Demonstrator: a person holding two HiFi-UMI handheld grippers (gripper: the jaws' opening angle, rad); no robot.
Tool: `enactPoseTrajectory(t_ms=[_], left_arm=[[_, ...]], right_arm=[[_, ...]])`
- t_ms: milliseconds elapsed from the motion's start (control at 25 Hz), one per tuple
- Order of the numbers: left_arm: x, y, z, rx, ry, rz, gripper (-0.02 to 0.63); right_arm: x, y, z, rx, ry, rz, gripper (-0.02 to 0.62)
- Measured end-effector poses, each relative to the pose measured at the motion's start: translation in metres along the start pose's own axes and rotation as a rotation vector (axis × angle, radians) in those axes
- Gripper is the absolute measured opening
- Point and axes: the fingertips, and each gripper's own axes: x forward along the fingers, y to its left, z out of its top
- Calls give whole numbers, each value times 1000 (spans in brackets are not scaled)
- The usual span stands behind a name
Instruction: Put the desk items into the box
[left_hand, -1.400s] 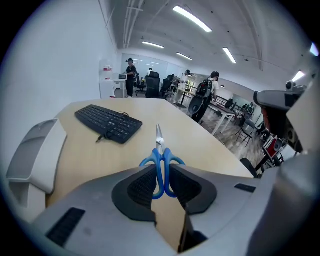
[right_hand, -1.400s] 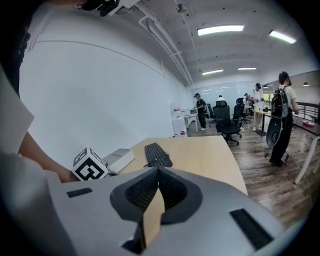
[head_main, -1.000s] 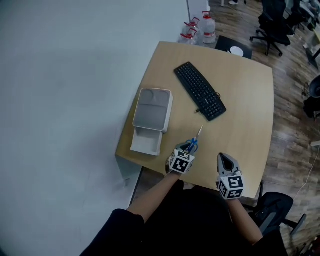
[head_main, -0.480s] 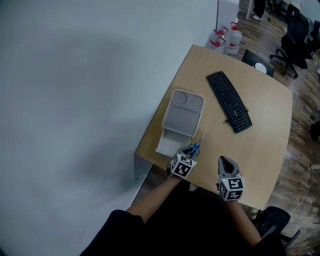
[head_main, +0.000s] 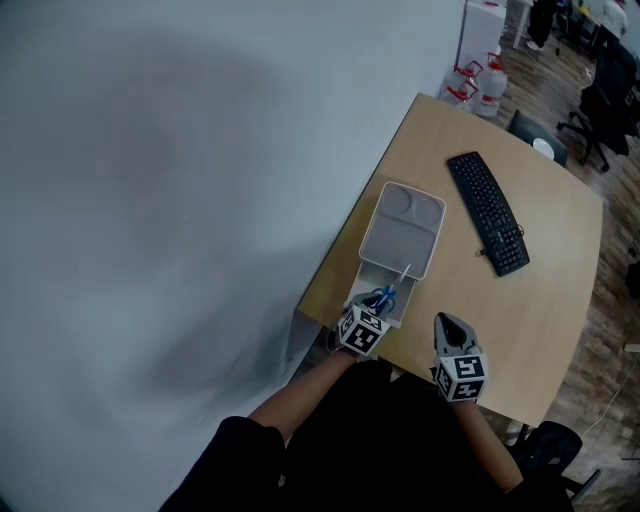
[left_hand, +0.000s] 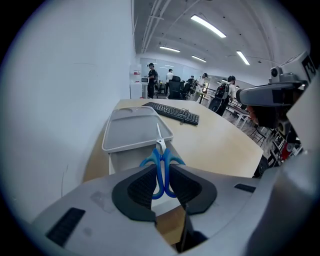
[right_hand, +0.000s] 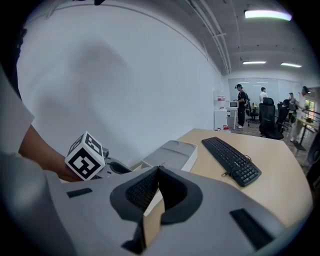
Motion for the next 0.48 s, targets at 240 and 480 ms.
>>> enactPoseTrajectory(t_ms=[240,480], left_arm=[[-4,14,-14,67,36,-20,84],[1,19,-27,144,75,-82,84]], right_arm=[[1,11,-4,17,10,-29,60],[5,10,-2,32,5,-61,60]])
